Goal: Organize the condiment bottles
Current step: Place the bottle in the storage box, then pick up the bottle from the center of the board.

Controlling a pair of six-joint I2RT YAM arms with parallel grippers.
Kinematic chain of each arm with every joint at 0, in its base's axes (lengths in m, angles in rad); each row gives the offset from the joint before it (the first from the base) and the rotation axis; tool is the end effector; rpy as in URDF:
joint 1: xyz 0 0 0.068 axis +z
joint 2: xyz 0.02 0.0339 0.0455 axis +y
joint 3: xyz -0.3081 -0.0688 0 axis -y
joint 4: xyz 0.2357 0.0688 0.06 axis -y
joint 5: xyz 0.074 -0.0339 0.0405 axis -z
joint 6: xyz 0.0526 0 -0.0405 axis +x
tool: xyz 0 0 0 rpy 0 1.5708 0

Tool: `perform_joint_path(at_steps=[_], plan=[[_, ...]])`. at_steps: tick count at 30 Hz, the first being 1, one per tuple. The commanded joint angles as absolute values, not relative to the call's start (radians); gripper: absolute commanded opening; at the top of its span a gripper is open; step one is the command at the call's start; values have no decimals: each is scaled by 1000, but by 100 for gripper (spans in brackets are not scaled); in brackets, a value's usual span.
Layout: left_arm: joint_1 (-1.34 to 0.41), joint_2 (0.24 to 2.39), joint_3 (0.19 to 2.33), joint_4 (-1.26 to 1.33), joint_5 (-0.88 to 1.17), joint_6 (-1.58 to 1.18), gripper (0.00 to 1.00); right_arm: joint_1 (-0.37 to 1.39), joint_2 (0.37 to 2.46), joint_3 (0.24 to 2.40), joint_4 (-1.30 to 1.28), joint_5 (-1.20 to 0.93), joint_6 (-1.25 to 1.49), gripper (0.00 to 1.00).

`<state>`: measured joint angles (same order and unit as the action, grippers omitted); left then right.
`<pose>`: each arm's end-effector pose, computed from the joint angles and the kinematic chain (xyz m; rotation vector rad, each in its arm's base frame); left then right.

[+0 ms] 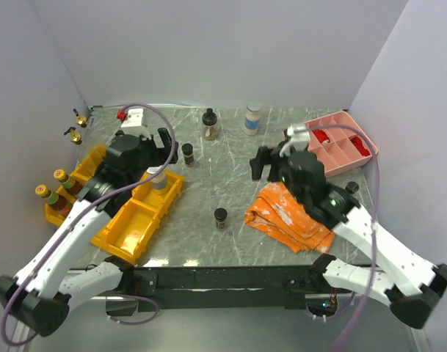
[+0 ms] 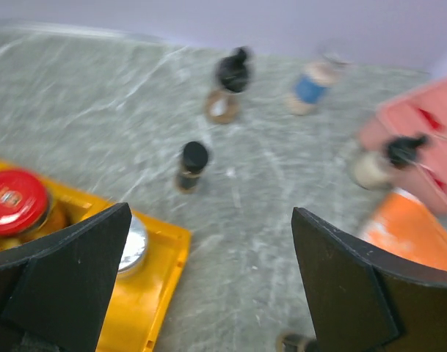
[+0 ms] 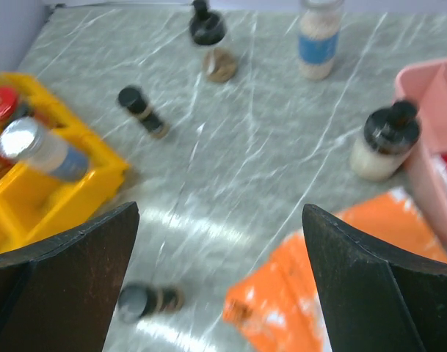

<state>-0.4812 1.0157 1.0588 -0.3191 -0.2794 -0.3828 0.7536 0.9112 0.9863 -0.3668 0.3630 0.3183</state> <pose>0.1932 -0.0845 0.4115 -0.1049 1.8469 -0.3474 0.1438 0.1093 0.3991 -0.1525 1.8566 0.4099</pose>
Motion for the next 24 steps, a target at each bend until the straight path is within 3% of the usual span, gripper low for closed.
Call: perform_joint_path(at_steps=[1, 6, 12, 24], plan=[[-479, 908, 1054, -318, -19, -282, 96, 617, 1064, 1101, -196, 292, 200, 100], [-479, 815, 901, -206, 20, -290, 96, 434, 1268, 1239, -135, 218, 193, 100], [-477, 821, 902, -212, 54, -308, 96, 344, 1513, 1351, -3, 55, 175, 100], [-442, 781, 877, -195, 123, -324, 96, 311, 2026, 1813, -49, 120, 98, 98]])
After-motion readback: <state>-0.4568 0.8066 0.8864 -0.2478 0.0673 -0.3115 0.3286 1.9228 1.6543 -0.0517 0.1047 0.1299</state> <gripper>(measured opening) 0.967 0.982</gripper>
